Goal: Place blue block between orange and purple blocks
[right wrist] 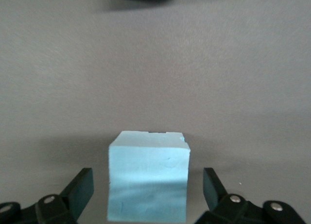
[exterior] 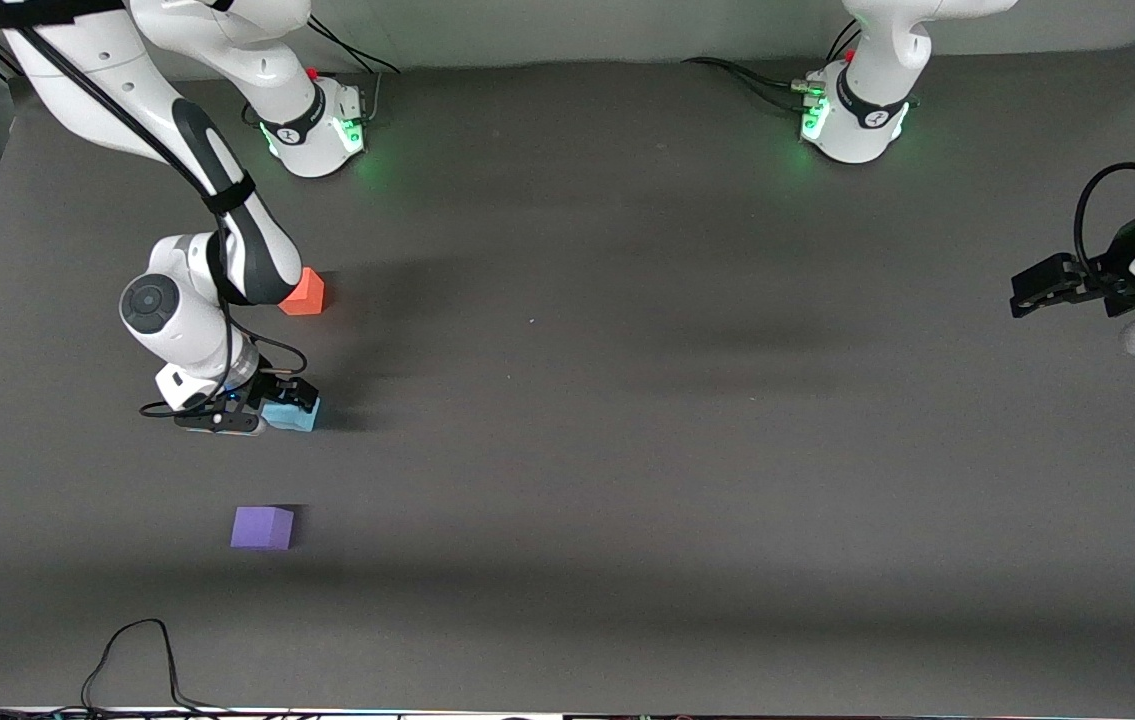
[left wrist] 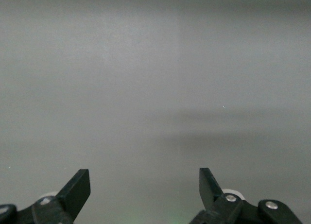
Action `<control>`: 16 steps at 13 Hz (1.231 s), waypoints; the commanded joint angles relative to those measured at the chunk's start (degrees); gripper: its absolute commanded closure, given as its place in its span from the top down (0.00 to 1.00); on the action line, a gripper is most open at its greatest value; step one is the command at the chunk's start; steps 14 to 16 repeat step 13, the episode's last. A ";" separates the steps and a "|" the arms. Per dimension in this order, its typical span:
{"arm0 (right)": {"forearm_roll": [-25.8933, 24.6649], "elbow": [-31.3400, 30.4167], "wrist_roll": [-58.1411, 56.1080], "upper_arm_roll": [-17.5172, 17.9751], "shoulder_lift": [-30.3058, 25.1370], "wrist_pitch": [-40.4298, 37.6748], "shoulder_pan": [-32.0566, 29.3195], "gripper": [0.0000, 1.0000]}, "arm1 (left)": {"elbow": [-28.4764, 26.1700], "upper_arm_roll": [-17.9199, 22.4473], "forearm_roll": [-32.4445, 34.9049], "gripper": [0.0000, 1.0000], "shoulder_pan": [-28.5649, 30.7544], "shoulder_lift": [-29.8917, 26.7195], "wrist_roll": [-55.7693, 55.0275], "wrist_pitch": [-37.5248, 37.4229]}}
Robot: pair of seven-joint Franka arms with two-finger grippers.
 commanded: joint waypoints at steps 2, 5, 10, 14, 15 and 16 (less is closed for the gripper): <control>1.55 2.31 -1.64 -0.44 -13.52 -13.77 0.34 1.00 | -1.50 0.72 -0.76 1.00 -0.67 -1.70 0.98 0.17; 1.55 13.87 -0.94 -0.53 -20.04 -35.27 0.34 1.00 | -1.50 0.72 -0.76 1.00 -0.76 -1.70 1.59 0.17; 1.55 29.65 -0.85 -0.09 -24.35 -57.66 0.34 1.00 | -1.59 0.72 -0.76 1.00 -0.76 -1.70 1.59 0.17; 1.55 31.93 -1.38 0.17 -26.12 -59.78 0.34 1.00 | -1.50 0.72 -0.76 1.00 -0.76 -1.70 1.59 0.17; 1.55 31.93 -1.38 0.17 -26.12 -59.78 0.34 1.00 | -1.50 0.72 -0.76 1.00 -0.76 -1.70 1.59 0.17; 1.55 31.93 -1.38 0.17 -26.12 -59.78 0.34 1.00 | -1.50 0.72 -0.76 1.00 -0.76 -1.70 1.59 0.17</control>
